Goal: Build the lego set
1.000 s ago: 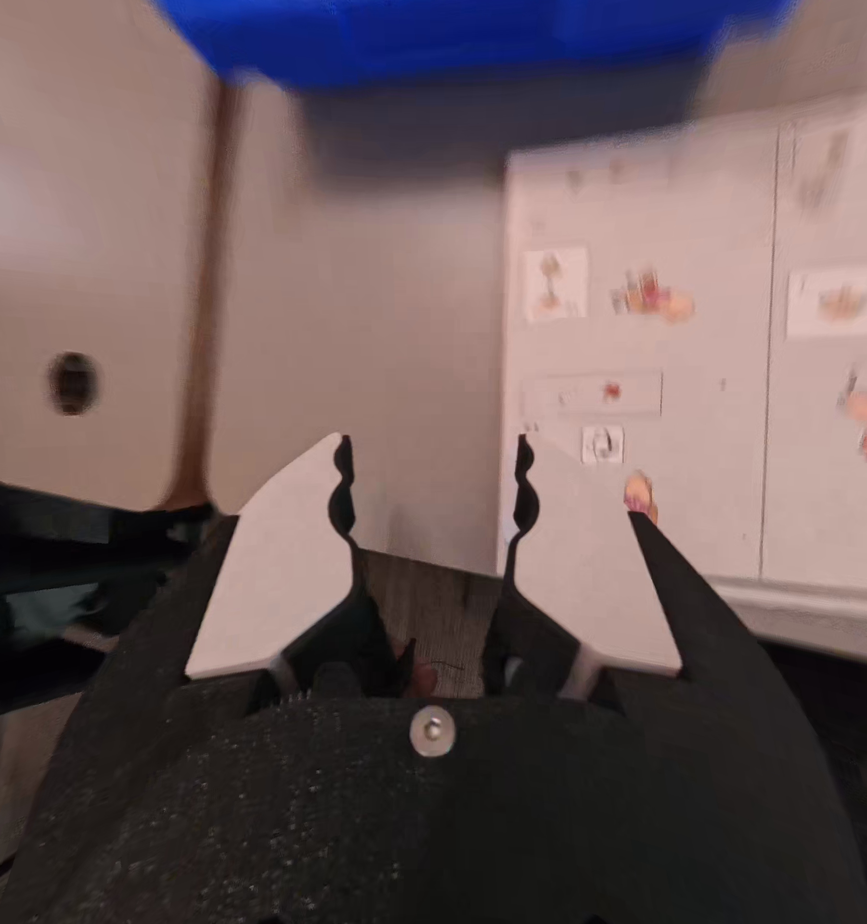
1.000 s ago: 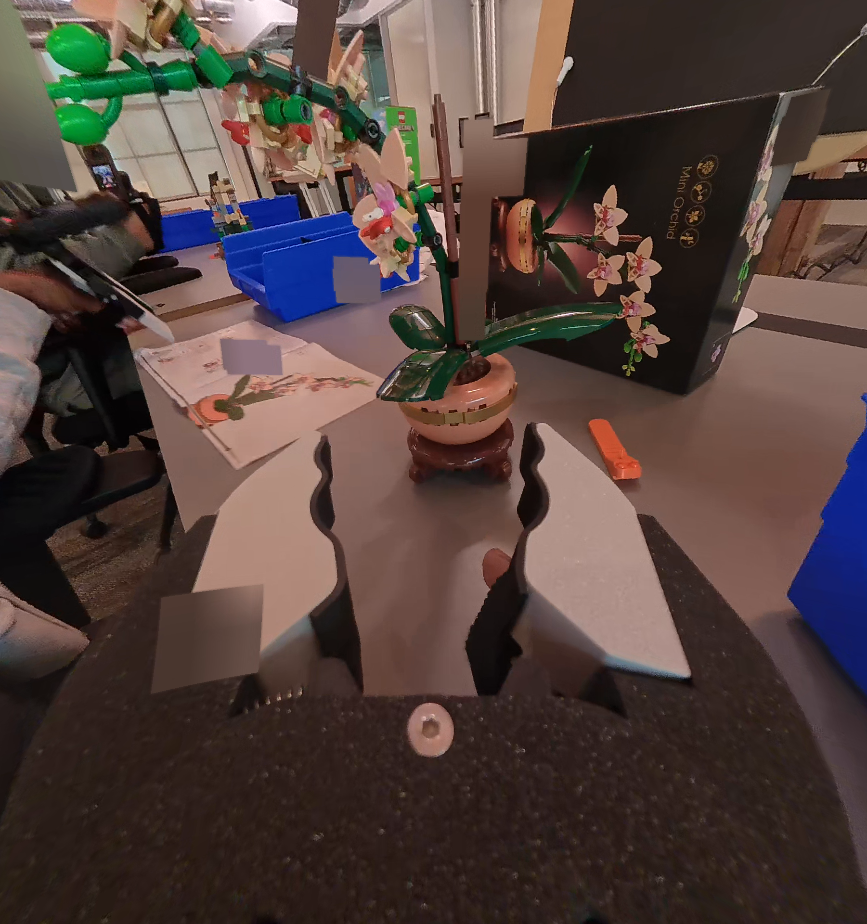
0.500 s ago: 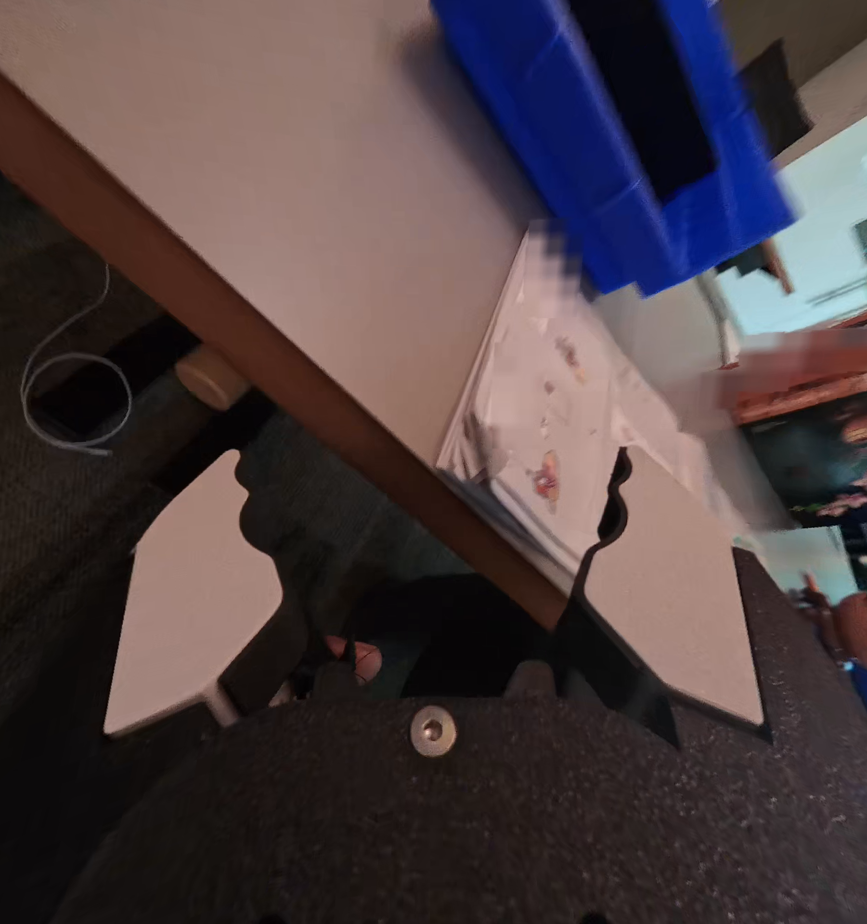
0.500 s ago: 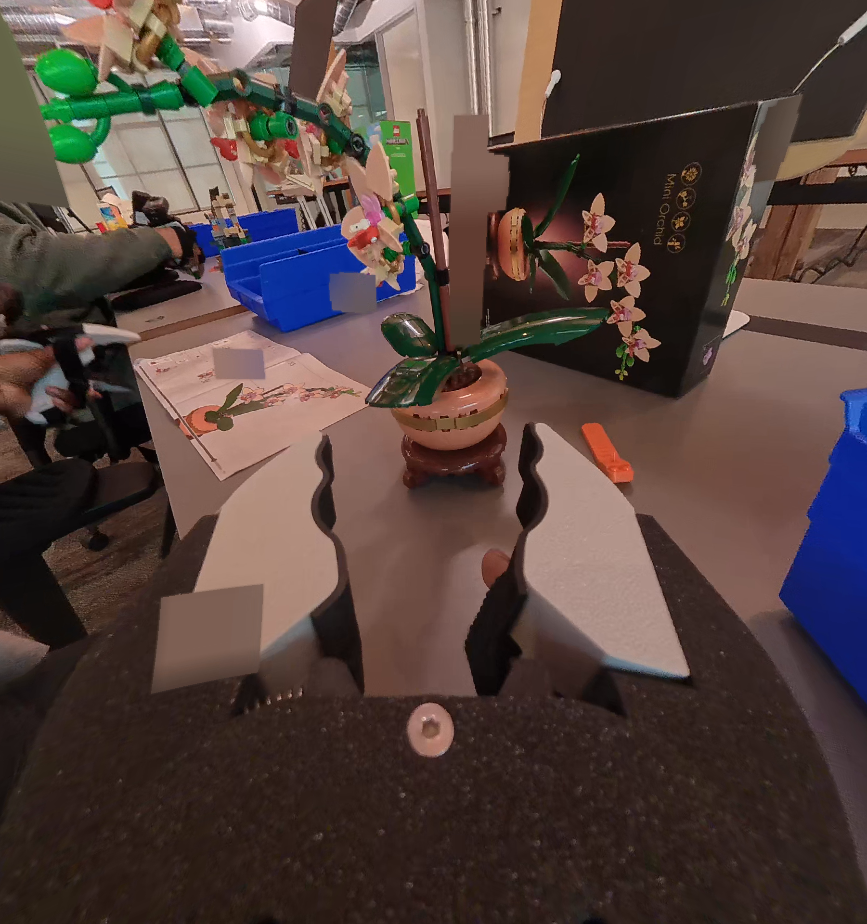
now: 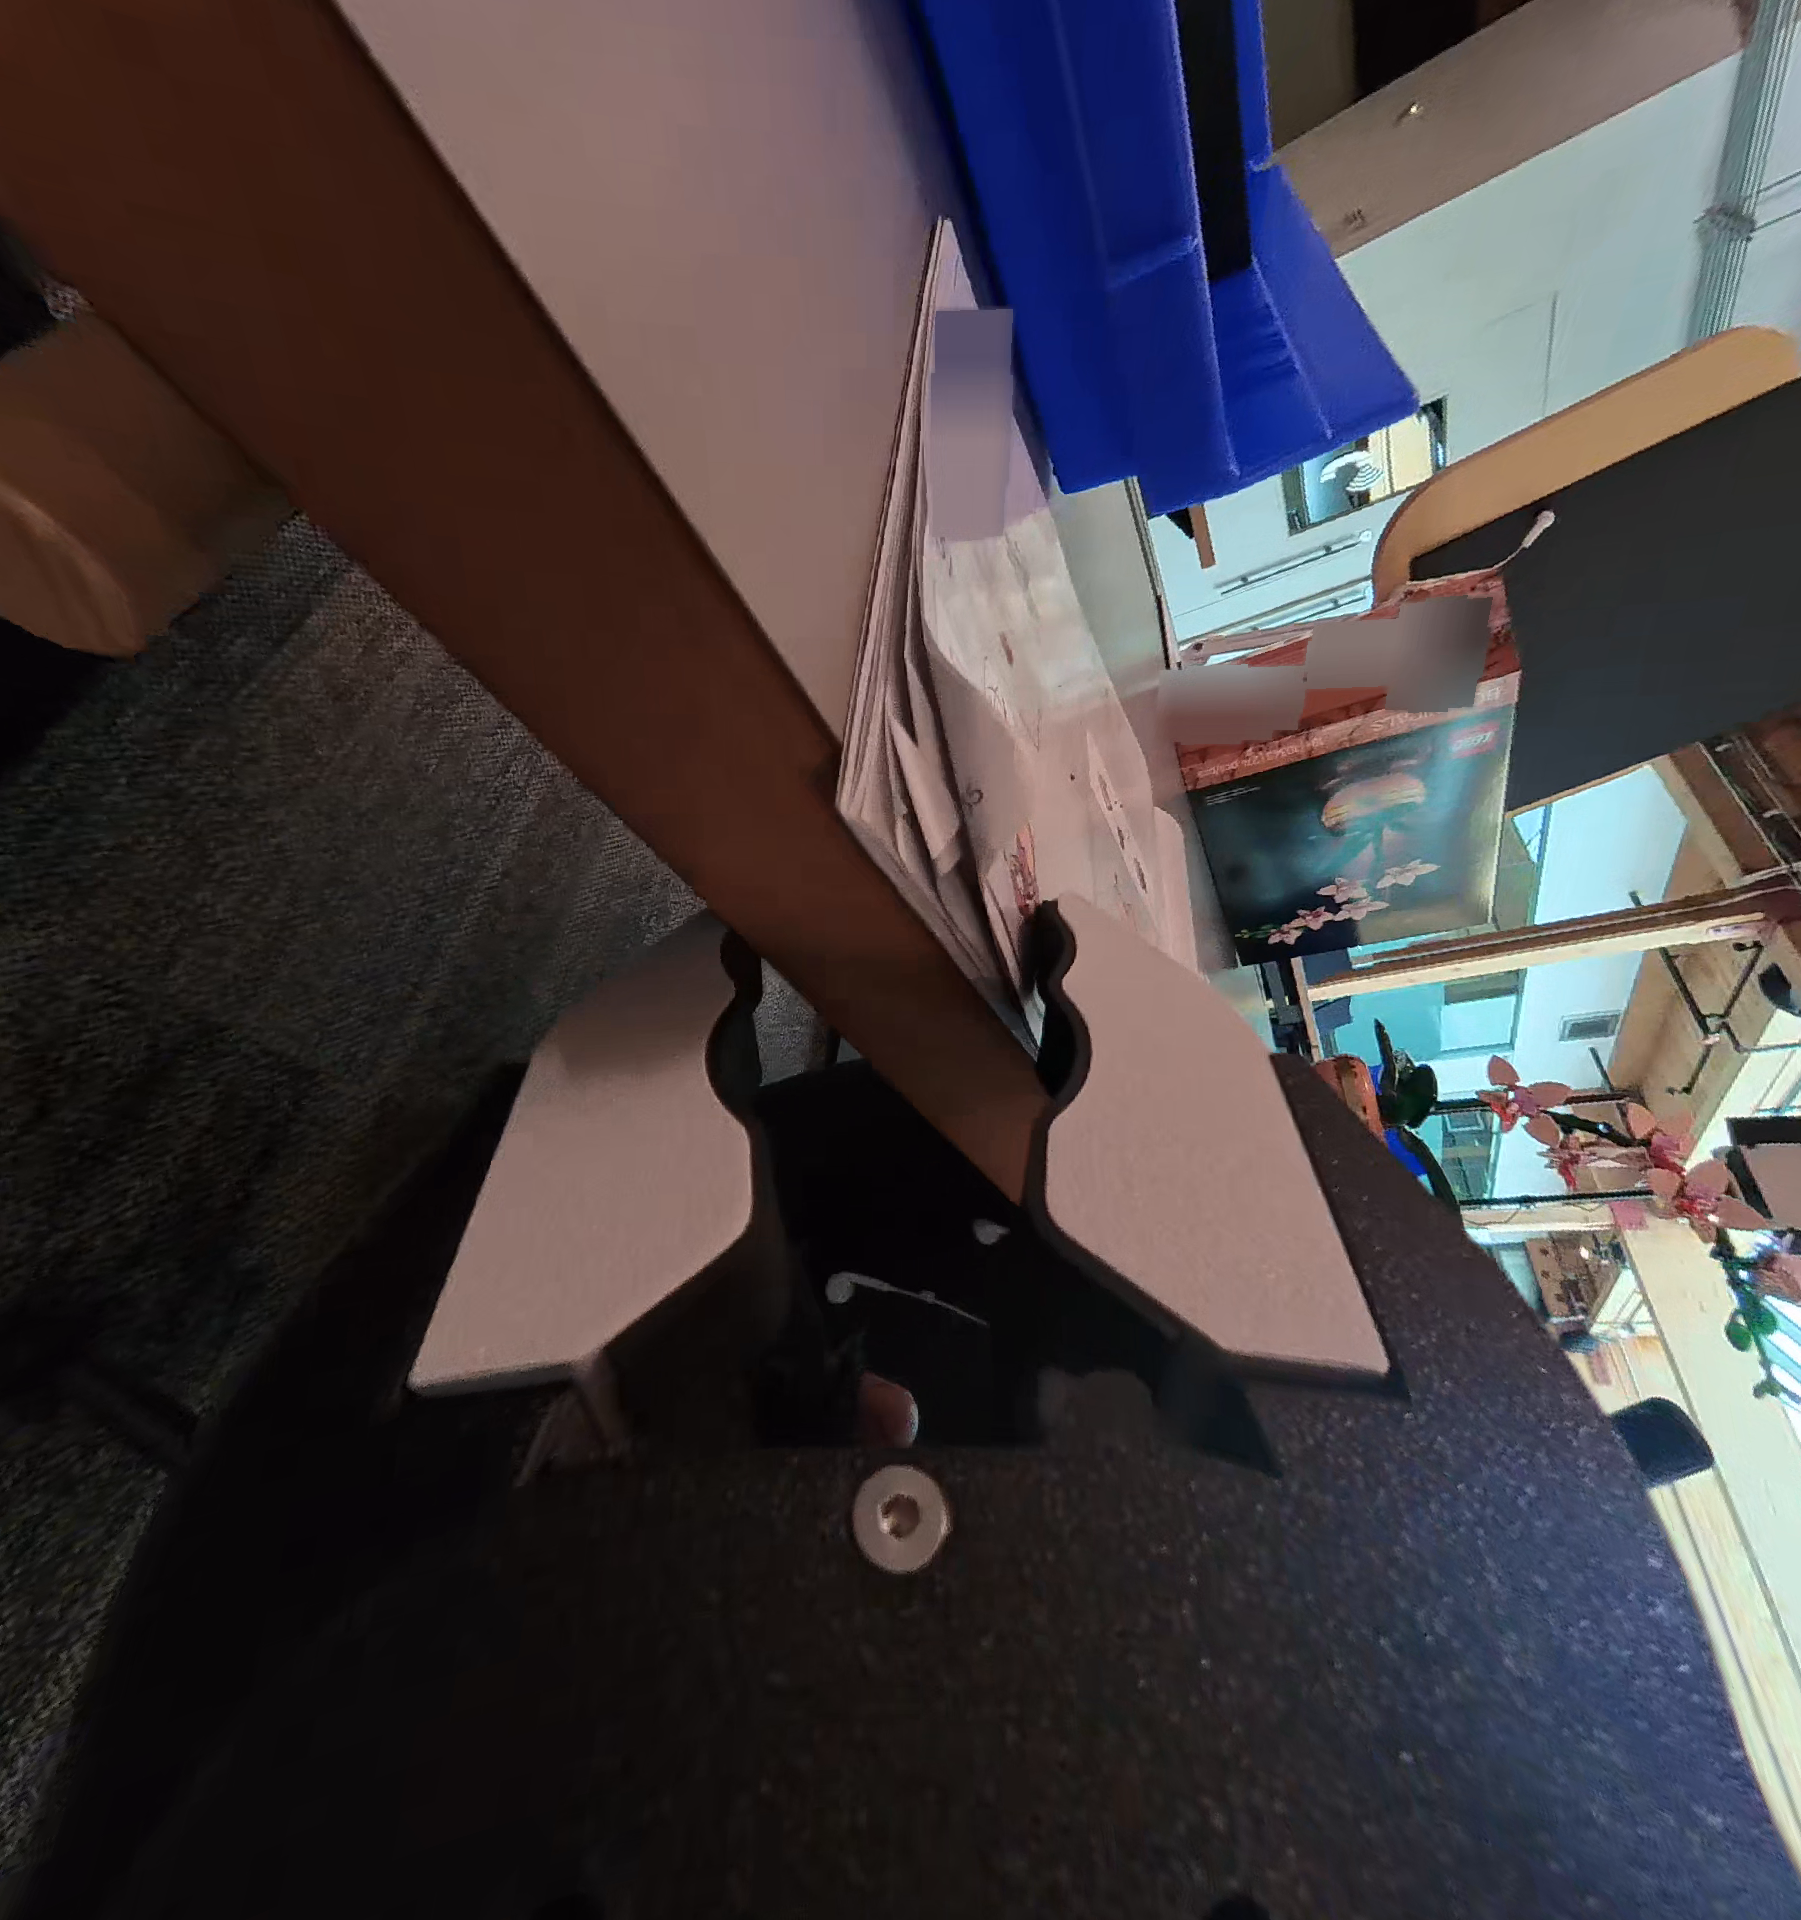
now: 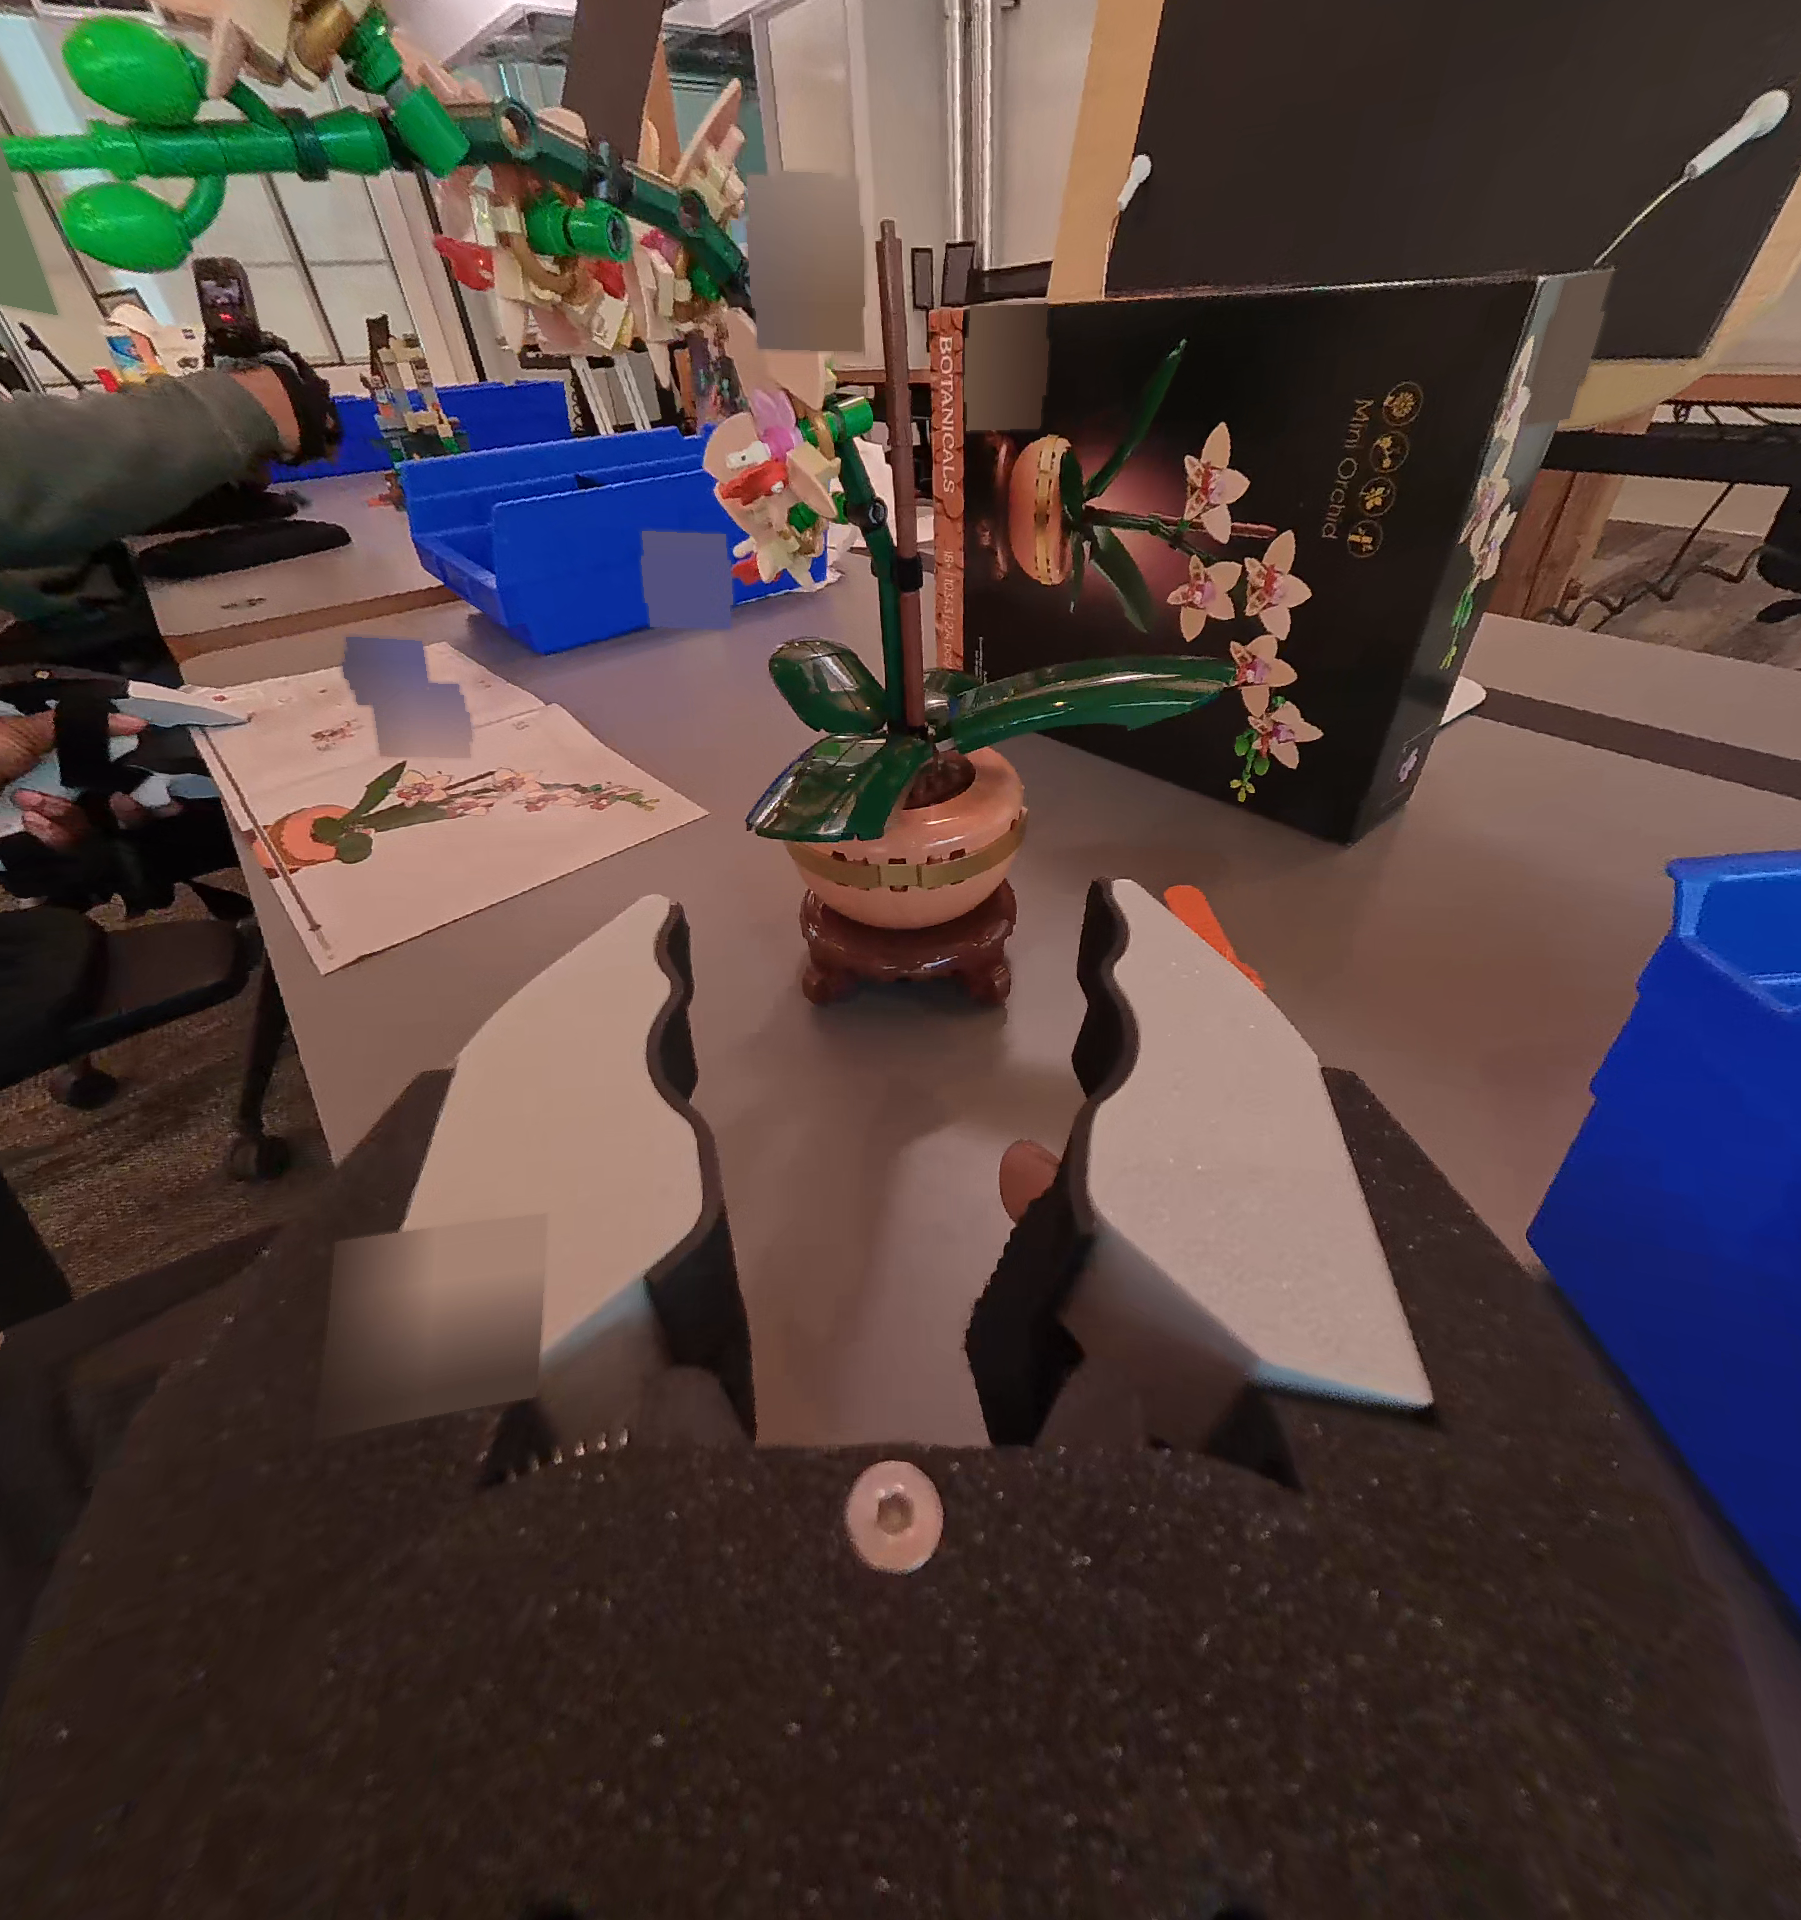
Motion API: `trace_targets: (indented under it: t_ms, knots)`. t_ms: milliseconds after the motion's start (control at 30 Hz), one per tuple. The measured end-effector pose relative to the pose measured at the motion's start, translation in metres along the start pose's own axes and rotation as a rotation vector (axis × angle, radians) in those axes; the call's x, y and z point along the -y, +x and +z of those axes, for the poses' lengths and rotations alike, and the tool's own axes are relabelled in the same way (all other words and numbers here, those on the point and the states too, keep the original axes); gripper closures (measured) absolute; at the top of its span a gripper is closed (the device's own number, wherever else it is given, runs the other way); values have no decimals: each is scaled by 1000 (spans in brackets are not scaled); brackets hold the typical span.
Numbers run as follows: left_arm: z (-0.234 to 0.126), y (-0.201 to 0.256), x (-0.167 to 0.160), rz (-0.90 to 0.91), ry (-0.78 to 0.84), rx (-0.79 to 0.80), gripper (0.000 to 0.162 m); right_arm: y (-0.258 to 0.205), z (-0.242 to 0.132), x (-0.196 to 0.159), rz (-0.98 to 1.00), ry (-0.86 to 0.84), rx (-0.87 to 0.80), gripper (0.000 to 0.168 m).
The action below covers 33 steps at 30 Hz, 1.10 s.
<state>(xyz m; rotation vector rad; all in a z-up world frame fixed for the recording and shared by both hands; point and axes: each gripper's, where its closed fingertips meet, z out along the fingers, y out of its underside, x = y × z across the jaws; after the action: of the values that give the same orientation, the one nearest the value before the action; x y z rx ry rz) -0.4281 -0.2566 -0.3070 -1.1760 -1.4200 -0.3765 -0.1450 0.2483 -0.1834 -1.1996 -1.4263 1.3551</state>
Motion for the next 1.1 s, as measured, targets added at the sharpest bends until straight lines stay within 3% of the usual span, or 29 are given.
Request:
trace_targets:
  t_ms: [100,167,233,333,467,600,700,800,900,1100]
  knots:
    - [-15,-4,8,-9,53,17,118,-1,1,0,-10,-5,-1,97]
    - [-40,-5,22,35,145,52,140,-1,1,-2,-18,-10,0,97]
    - [-71,-2,43,152,273,114,154,-2,3,-3,-23,-16,4,97]
    - [-99,23,66,408,392,210,157,-4,5,-4,-21,-15,17,99]
    - [-89,98,73,817,443,182,162,-7,6,-2,-46,-16,15,99]
    - [-69,164,64,1026,472,55,162,-8,6,0,-64,-5,9,100]
    - [-67,209,53,1179,556,-53,162,-9,4,2,-65,2,11,100]
    - [-66,242,24,1483,628,-135,162,-8,2,5,-76,18,5,102]
    - [-47,241,-23,1668,457,-273,162,-7,2,4,-71,22,8,102]
    - [-26,216,-98,1575,-31,-611,161,-6,3,2,-70,11,3,102]
